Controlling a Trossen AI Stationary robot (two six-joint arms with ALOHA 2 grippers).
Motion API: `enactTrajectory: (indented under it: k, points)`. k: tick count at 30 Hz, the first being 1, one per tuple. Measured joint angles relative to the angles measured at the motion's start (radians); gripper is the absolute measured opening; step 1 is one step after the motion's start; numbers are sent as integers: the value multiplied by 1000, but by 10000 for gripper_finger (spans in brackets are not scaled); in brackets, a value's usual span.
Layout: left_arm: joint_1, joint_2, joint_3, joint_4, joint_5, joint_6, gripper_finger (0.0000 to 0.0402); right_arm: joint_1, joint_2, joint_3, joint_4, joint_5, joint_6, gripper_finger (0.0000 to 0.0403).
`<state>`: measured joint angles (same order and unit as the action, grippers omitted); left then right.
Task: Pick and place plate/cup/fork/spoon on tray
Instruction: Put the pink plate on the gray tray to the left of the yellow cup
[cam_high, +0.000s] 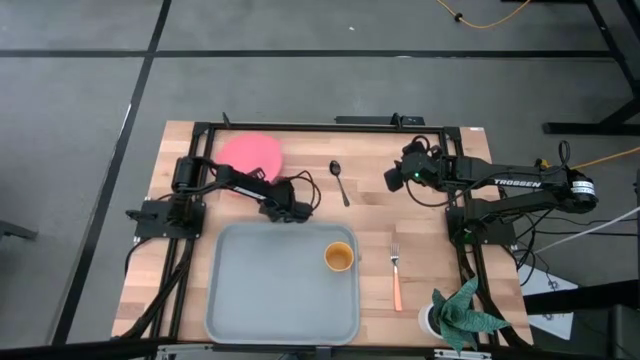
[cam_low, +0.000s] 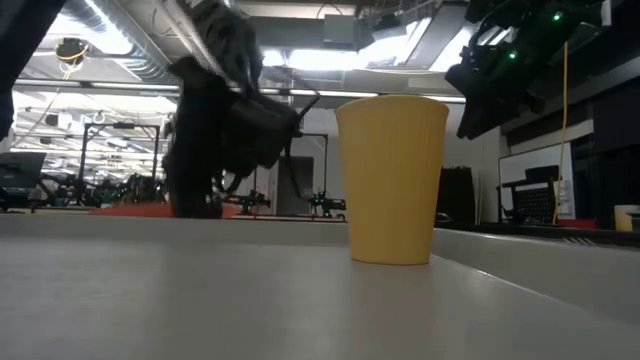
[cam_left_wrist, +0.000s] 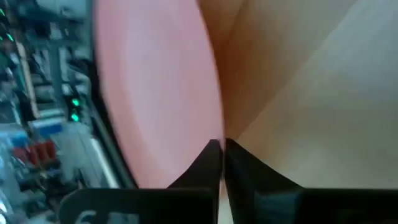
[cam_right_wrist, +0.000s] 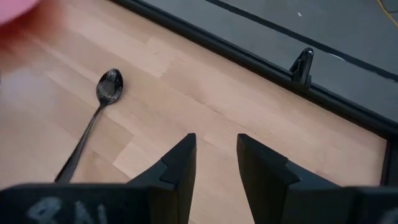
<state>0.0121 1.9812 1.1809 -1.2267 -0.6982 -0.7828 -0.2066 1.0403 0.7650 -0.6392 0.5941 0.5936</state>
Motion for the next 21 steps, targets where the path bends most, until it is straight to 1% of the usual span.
enactTrajectory:
  k: [4,7,8,12,18,21]
  points:
    - [-70,0,157,-209,-26,-2,3,0,0,0,-16,-16,-9,121]
    - [-141,0,297,-330,-45,-9,2,0,0,0,-32,-19,-39,121]
    - [-171,-2,341,-347,-41,-19,2,0,0,0,-38,-20,-51,121]
    - [-289,-18,478,-340,45,-32,2,0,0,0,-66,-21,-79,121]
    - [-489,-20,618,-345,142,-180,1,0,0,0,-159,-22,-74,121]
    - [-586,-18,644,-331,195,-271,1,0,0,0,-216,-22,-25,121]
